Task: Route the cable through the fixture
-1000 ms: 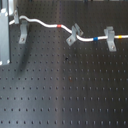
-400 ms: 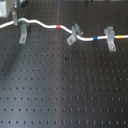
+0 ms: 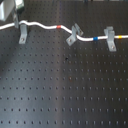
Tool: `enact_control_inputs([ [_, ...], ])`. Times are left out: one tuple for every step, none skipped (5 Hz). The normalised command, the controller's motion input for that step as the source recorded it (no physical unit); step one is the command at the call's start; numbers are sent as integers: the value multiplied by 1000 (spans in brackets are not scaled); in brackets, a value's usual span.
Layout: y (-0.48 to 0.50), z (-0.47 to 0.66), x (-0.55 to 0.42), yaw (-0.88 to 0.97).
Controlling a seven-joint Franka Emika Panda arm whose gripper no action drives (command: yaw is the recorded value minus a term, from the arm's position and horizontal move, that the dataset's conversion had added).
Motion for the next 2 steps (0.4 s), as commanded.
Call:
enact_control_inputs([
  [186, 221, -159, 177],
  [12, 4, -320, 317],
])
